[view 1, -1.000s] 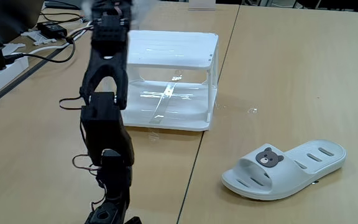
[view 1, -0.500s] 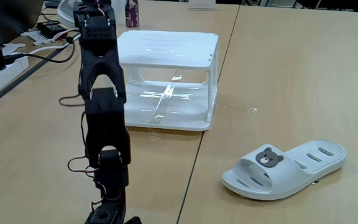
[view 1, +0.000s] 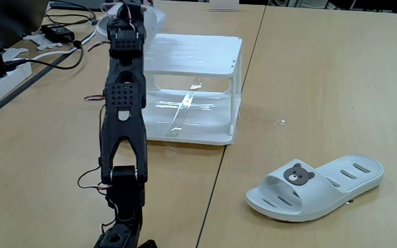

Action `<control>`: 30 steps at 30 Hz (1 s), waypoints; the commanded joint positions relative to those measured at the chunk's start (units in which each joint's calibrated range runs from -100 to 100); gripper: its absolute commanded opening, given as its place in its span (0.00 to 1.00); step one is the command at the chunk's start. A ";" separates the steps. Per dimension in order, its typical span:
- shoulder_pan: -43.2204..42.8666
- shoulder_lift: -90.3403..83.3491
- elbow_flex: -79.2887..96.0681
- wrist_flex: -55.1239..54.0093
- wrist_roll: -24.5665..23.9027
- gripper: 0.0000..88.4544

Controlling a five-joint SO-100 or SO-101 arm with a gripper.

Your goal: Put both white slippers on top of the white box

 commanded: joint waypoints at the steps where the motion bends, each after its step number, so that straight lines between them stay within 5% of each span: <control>1: 0.86 2.65 -12.47 -0.59 0.42 0.01; 13: 1.93 8.20 -14.00 -0.59 0.42 0.02; 18: 1.85 8.20 -14.00 -0.59 0.42 0.26; 30: 1.85 7.28 -14.00 0.01 0.42 0.36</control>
